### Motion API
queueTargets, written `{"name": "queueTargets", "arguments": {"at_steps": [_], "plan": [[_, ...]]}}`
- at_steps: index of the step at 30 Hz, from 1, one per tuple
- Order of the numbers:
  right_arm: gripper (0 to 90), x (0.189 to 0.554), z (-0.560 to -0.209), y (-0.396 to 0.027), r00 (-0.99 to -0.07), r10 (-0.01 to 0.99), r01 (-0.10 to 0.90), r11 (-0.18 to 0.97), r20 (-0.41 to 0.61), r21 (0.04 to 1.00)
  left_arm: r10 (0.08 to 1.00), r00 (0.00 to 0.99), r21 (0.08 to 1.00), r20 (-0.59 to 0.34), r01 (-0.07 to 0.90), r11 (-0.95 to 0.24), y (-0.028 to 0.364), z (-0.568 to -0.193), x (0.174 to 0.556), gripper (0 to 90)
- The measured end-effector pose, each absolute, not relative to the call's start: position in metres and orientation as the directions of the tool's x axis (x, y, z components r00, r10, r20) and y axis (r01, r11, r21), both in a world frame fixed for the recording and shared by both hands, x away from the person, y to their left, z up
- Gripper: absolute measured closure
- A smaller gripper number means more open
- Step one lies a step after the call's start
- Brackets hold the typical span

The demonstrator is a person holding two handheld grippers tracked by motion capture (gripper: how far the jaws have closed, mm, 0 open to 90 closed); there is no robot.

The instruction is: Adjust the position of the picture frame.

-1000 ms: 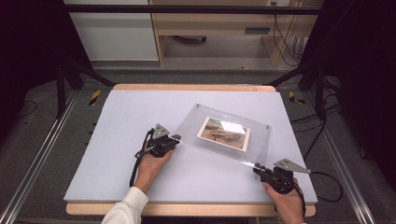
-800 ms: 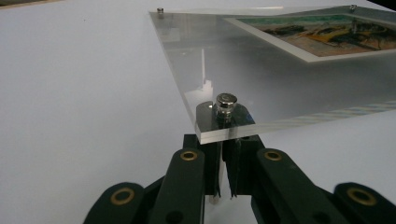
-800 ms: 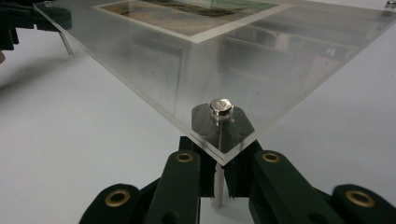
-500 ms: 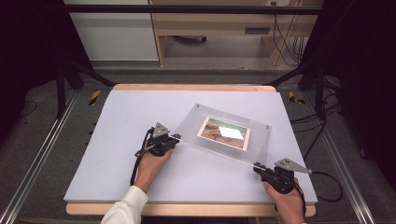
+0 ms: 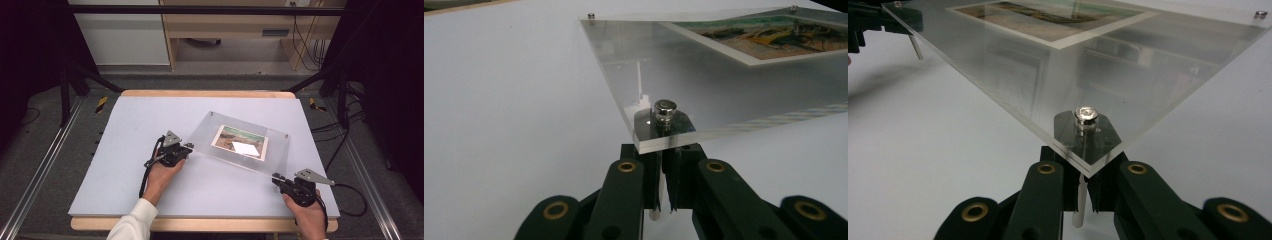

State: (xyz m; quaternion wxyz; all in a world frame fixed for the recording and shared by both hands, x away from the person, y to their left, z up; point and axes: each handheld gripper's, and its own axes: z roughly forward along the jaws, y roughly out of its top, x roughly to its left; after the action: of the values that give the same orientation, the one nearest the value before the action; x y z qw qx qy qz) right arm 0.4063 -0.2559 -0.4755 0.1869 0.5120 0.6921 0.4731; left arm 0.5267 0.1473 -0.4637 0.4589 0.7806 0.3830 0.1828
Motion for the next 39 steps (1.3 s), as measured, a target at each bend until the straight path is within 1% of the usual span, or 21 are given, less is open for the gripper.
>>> {"name": "queueTargets", "arguments": {"at_steps": [2, 6, 9, 17, 24, 29, 39], "plan": [[85.0, 0.406, -0.473, -0.256, -0.405, 0.889, 0.52, 0.033, 0.212, 0.854, 0.767, 0.64, 0.867, -0.049, 0.409, -0.286, 0.147, -0.461, 0.524, 84.7], [84.2, 0.405, -0.464, -0.259, -0.411, 0.89, 0.476, 0.026, 0.197, 0.879, 0.772, 0.633, 0.889, -0.048, 0.379, -0.256, 0.148, -0.452, 0.518, 84.7], [83.1, 0.406, -0.456, -0.258, -0.438, 0.881, 0.438, 0.034, 0.18, 0.899, 0.78, 0.624, 0.901, -0.05, 0.364, -0.234, 0.152, -0.446, 0.513, 84.5], [81.0, 0.41, -0.442, -0.247, -0.488, 0.861, 0.384, 0.065, 0.143, 0.921, 0.803, 0.595, 0.929, -0.047, 0.321, -0.184, 0.173, -0.429, 0.497, 84.3], [80.5, 0.424, -0.428, -0.232, -0.527, 0.836, 0.38, 0.069, 0.155, 0.922, 0.828, 0.559, 0.941, -0.043, 0.301, -0.155, 0.196, -0.418, 0.484, 83.7], [80.7, 0.436, -0.418, -0.215, -0.56, 0.816, 0.362, 0.088, 0.141, 0.928, 0.845, 0.534, 0.947, -0.043, 0.291, -0.136, 0.212, -0.412, 0.476, 83.5], [80.9, 0.457, -0.408, -0.188, -0.612, 0.782, 0.34, 0.12, 0.122, 0.933, 0.877, 0.477, 0.951, -0.052, 0.291, -0.102, 0.244, -0.41, 0.463, 83.0]]}}
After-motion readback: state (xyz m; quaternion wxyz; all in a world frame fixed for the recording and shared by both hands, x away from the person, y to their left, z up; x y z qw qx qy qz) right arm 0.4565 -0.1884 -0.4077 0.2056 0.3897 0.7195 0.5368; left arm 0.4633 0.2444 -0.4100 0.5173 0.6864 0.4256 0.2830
